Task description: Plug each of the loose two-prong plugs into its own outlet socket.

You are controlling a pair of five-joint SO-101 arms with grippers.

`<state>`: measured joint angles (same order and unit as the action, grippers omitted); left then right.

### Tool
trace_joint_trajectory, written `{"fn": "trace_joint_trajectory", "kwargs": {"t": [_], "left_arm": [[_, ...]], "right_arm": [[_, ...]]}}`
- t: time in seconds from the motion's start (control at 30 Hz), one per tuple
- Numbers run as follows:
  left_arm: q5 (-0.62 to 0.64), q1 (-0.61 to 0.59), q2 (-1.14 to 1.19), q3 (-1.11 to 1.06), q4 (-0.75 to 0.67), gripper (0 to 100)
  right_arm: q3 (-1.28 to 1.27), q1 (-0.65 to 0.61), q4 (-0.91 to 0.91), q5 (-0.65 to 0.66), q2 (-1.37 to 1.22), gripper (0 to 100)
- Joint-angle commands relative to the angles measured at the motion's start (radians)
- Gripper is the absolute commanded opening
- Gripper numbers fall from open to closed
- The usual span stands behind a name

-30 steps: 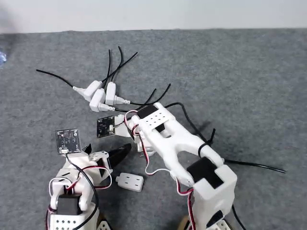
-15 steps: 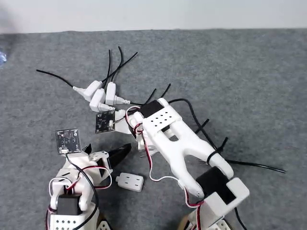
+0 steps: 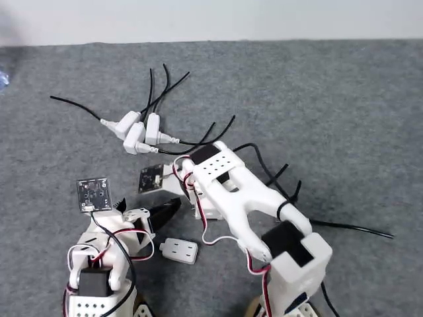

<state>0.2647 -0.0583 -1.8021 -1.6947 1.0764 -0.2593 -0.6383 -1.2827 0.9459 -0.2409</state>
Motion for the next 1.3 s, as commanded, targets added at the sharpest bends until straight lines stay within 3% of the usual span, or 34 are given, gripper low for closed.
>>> {"fn": "trace_joint_trajectory", "kwargs": {"t": [0.0, 0.53, 1.27], "left_arm": [[-0.005, -0.005, -0.008, 0.012, 0.002, 46], [-0.005, -0.005, -0.008, 0.012, 0.002, 46], [-0.005, 0.0, -0.008, 0.012, 0.002, 46]], "right_arm": [[0.012, -0.001, 0.012, 0.035, -0.007, 21.9], [0.012, -0.091, 0.018, 0.069, -0.015, 21.6], [0.006, 0.01, -0.028, 0.265, -0.016, 21.8]]}}
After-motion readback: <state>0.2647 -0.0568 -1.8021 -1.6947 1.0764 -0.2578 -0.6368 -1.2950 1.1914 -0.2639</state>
